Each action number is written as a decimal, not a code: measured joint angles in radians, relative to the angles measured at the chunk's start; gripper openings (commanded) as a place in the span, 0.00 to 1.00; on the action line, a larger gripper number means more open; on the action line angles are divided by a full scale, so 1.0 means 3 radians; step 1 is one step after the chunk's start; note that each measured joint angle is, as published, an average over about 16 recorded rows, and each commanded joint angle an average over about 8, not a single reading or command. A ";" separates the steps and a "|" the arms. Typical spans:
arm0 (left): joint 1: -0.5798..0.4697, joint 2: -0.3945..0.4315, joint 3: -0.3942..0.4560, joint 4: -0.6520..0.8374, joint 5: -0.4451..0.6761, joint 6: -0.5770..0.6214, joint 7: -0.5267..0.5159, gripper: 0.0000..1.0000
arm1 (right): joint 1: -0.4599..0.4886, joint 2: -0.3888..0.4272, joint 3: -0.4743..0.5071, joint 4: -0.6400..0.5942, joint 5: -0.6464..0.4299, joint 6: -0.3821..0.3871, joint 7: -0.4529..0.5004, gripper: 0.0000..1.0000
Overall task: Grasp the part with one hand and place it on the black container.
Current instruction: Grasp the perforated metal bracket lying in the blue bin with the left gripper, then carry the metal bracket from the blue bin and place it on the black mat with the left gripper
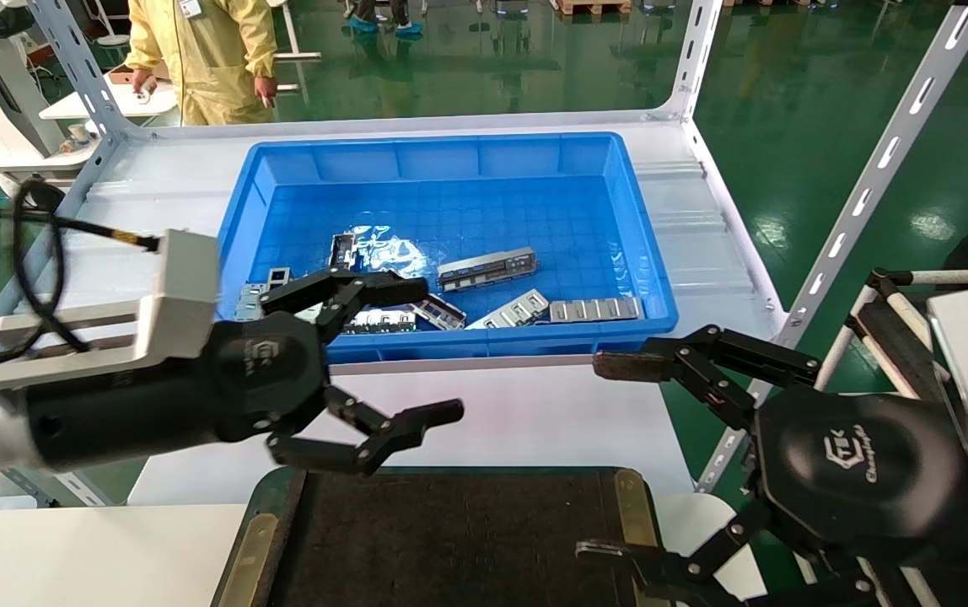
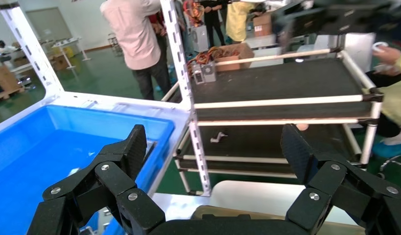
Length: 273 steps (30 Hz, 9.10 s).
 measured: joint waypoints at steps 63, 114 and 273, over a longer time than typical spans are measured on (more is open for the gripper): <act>-0.1267 0.1772 0.0603 0.3036 0.0792 -0.2052 0.1402 1.00 | 0.0001 0.0001 -0.0002 0.0000 0.0002 0.0001 -0.0001 1.00; -0.1134 0.1760 0.1453 0.2850 0.0268 -0.2387 0.1081 0.00 | 0.0001 0.0002 -0.0004 0.0000 0.0003 0.0002 -0.0002 0.00; 0.1935 0.1694 0.1619 -0.0012 -0.1183 -0.5242 -0.0711 0.45 | 0.0003 0.0004 -0.0010 0.0000 0.0007 0.0004 -0.0005 0.91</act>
